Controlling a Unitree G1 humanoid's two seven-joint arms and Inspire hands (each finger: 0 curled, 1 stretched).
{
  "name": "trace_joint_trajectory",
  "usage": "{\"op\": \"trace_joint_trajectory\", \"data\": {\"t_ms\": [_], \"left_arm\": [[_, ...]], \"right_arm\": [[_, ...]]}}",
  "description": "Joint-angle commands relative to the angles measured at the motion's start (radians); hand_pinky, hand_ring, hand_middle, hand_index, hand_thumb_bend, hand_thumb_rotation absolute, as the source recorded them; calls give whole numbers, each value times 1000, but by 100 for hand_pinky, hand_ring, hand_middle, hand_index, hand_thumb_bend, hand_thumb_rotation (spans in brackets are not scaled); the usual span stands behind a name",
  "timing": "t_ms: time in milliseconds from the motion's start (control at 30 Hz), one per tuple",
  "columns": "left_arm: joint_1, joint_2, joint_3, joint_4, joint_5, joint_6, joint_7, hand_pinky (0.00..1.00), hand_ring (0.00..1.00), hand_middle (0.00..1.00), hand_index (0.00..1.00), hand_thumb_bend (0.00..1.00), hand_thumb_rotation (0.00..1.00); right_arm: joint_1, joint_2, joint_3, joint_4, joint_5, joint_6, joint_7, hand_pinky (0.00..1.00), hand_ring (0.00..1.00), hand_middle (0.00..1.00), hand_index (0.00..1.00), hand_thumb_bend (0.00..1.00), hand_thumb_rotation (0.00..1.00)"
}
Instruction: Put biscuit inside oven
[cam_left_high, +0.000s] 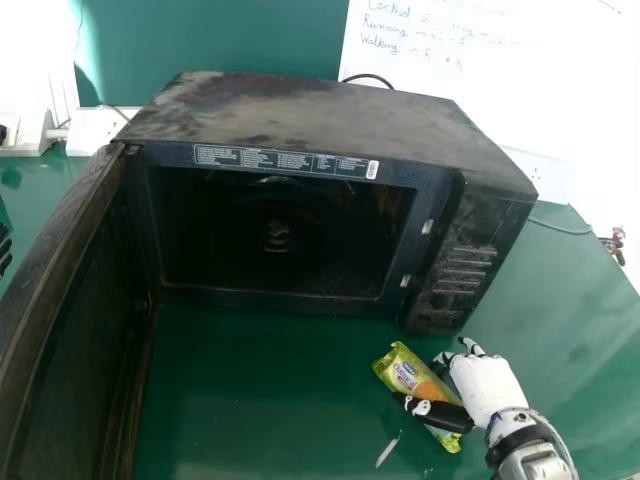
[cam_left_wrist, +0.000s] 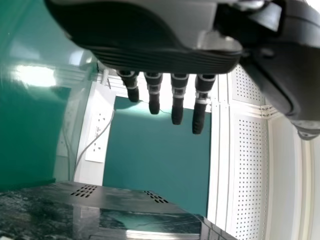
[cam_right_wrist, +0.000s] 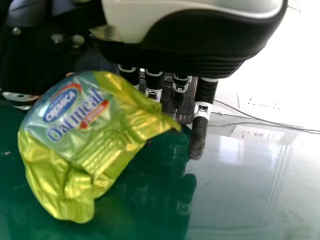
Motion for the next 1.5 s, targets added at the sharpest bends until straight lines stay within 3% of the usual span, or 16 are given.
{"op": "trace_joint_trajectory", "data": {"t_ms": [0,267,500,733,1100,1267,1467], "left_arm": [[13,11,15,-9,-14,2,-3,100,98,93,84,100,100],[15,11,17,-13,-16,7,-2,100,98,93,84,100,100],[22,14,18,-20,-20,5,-4,100,98,93,84,100,100],[24,15,17,-29,-20,11,9,100,98,93,84,100,100],[30,16,17,-36,-25,10,9,100,98,93,84,100,99],[32,16,18,-37,-28,6,3,100,98,94,84,100,99],[33,15,16,-46,-27,14,17,100,97,93,83,100,98]], "right_arm": [[20,-16,25,21,9,15,75,29,46,65,74,94,33],[-22,-44,35,11,18,48,198,34,55,70,74,98,36],[-36,-54,39,12,18,47,223,33,51,69,75,97,37],[-16,-35,20,4,54,46,193,32,51,69,75,96,33],[3,-19,41,21,55,53,128,30,49,70,76,96,37],[-12,-9,55,63,70,49,105,23,39,63,75,94,34],[-24,-7,66,96,94,47,95,25,42,65,75,93,34]]}}
